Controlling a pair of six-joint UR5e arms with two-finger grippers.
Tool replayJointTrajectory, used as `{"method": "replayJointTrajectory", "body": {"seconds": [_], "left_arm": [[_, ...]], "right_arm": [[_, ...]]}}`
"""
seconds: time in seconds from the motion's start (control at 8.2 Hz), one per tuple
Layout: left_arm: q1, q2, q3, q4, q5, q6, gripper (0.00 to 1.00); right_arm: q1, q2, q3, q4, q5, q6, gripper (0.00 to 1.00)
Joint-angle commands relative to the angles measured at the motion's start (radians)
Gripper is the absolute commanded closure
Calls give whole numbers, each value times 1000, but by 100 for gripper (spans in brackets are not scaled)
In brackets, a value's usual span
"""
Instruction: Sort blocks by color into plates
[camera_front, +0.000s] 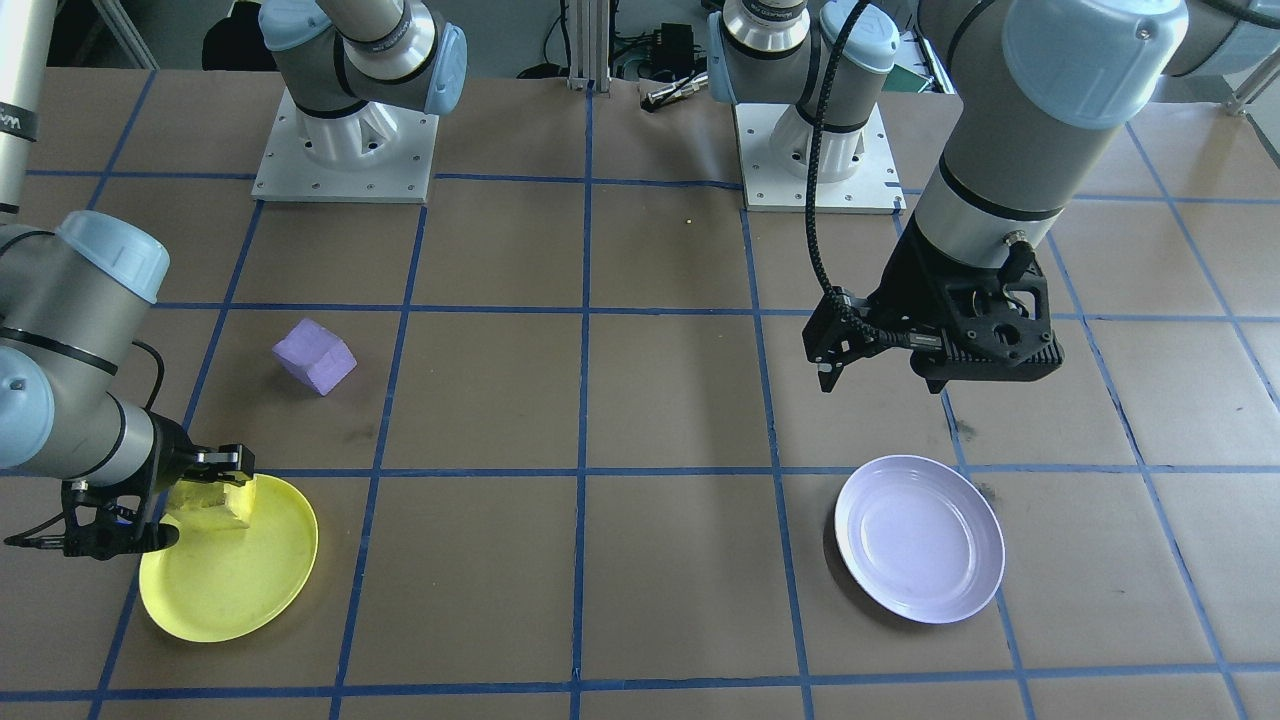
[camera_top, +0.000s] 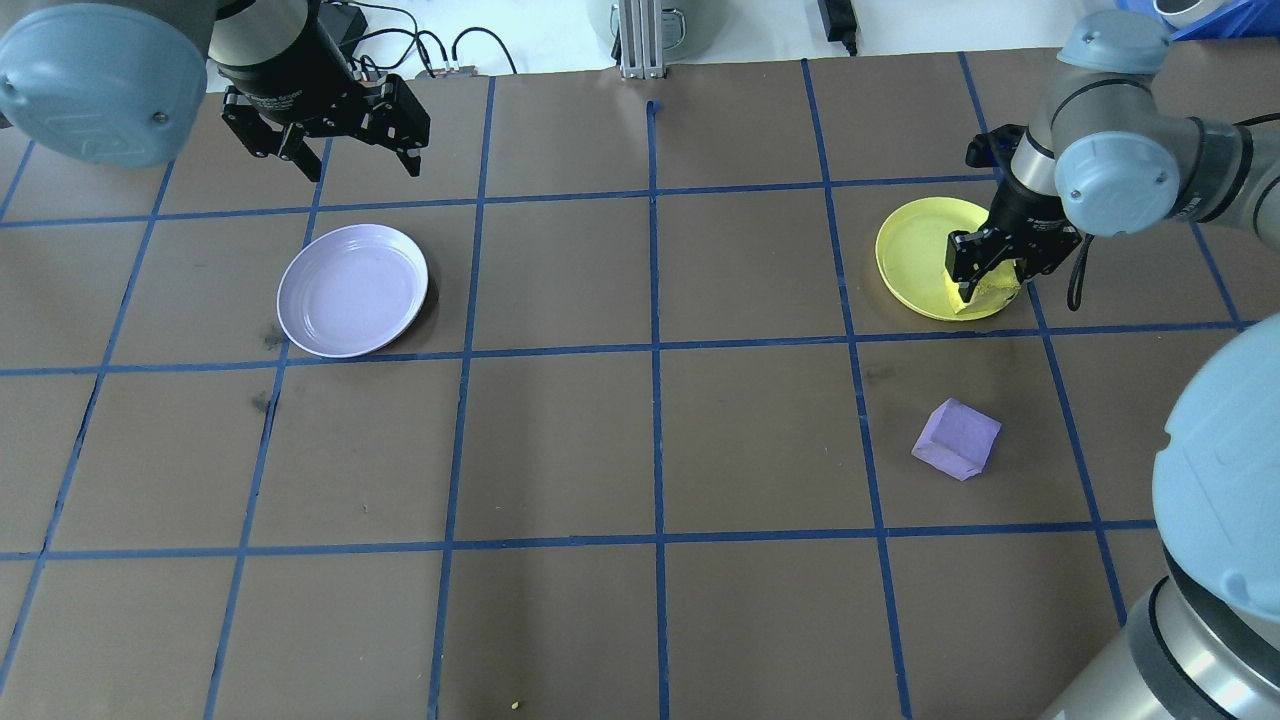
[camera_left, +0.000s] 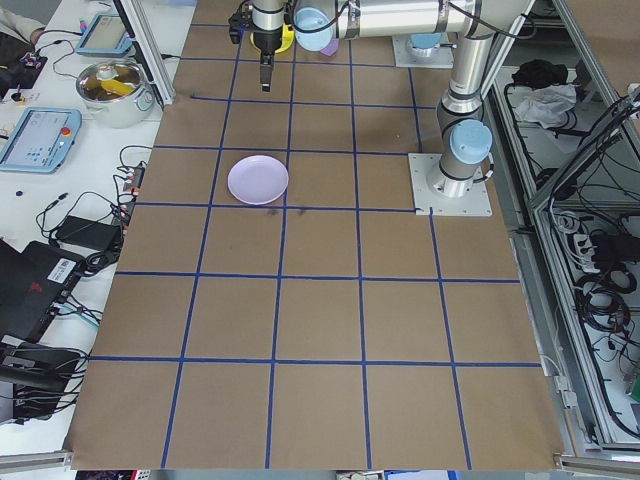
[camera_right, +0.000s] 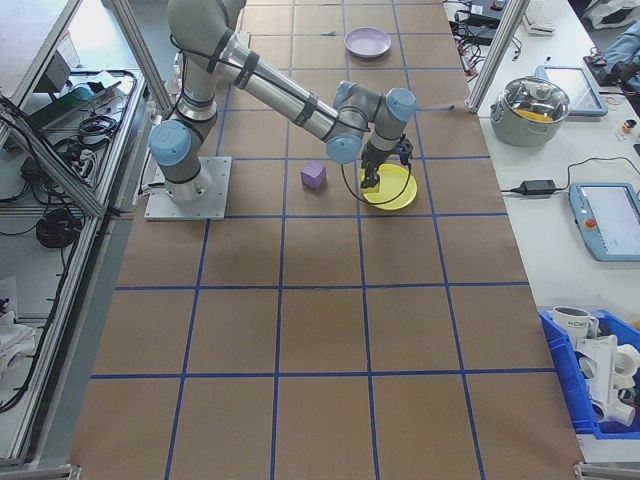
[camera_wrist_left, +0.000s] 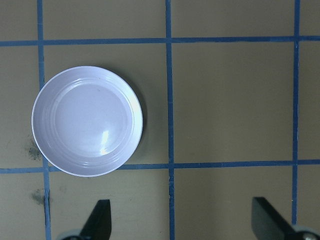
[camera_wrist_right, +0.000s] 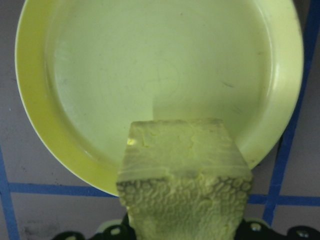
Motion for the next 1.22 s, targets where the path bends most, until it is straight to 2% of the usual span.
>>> {"method": "replayJointTrajectory", "body": {"seconds": [0.0,0.37,0.49,0.61,0.73,0.85,1.1], "left_arm": [[0,-1,0,0,0,1,0],[0,-3,4,2,2,0,0],[2,-3,-2,2,0,1,0],[0,0,-3,2,0,3,0],[0,0,-3,2,0,3,0],[0,0,-3,2,0,3,0],[0,0,-2,2,2,3,0]], "right_arm": [[3,29,-5,-22,2,7,0],[11,-26,3,15,0,126,0],[17,-55,5,53,0,170,0],[26,-95,29,136,2,228,0],[28,-153,116,164,11,294,0],[26,-214,208,147,11,308,0],[15,-242,323,111,11,375,0]]}}
